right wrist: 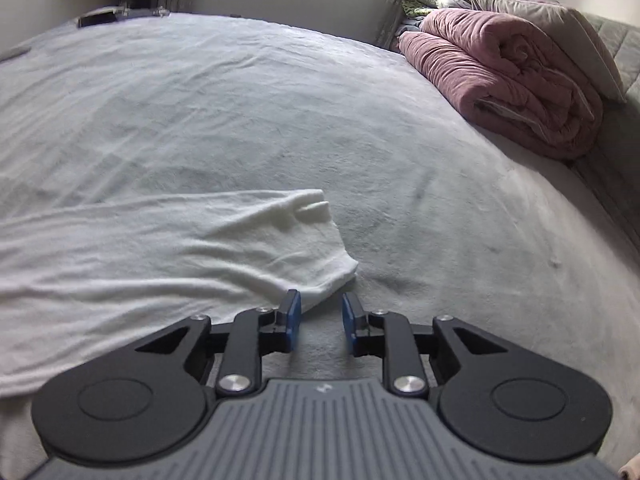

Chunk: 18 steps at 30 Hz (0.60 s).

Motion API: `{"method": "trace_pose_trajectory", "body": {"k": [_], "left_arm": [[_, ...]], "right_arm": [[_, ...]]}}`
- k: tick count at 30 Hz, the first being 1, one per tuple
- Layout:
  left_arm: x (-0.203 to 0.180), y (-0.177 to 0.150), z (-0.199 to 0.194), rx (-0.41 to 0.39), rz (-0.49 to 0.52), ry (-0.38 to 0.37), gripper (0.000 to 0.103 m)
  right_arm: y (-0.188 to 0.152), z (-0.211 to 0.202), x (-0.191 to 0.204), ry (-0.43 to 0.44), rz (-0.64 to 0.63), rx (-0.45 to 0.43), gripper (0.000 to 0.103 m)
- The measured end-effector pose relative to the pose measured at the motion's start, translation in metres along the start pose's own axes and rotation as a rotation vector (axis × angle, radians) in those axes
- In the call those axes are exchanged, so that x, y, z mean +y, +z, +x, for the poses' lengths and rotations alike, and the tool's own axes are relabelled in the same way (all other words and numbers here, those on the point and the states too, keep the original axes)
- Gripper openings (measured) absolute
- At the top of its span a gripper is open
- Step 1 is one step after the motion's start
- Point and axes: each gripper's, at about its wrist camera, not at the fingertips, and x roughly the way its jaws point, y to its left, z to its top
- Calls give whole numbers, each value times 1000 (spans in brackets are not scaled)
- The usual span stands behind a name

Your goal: Fold clothes

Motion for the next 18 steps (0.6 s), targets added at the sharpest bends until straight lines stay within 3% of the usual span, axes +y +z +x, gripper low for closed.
{"method": "trace_pose_trajectory", "body": {"k": [2,6,8,9,12,15,18], "left_arm": [[-1,-1,0,1,2,-2,23],[0,-1,0,4,-7,-6,23],[2,-1,0,5,-13,-10,23],[2,-1,0,6,-15,-11,23],[4,1,0,11,-24,-19,23],[7,2,0,17,-38,-30,23],[10,5,0,25,-55,-41,23]], "right_arm": [[5,-15,34,141,-44,-16,26],[16,-31,128,419,-199,42,24],[21,-37,171,531,-247,59,31],[25,-36,190,573,-263,74,39],[22,-35,248,632,-385,107,48],[13,-32,279,591,-468,74,52],[16,-35,290,577,-514,37,1]]}}
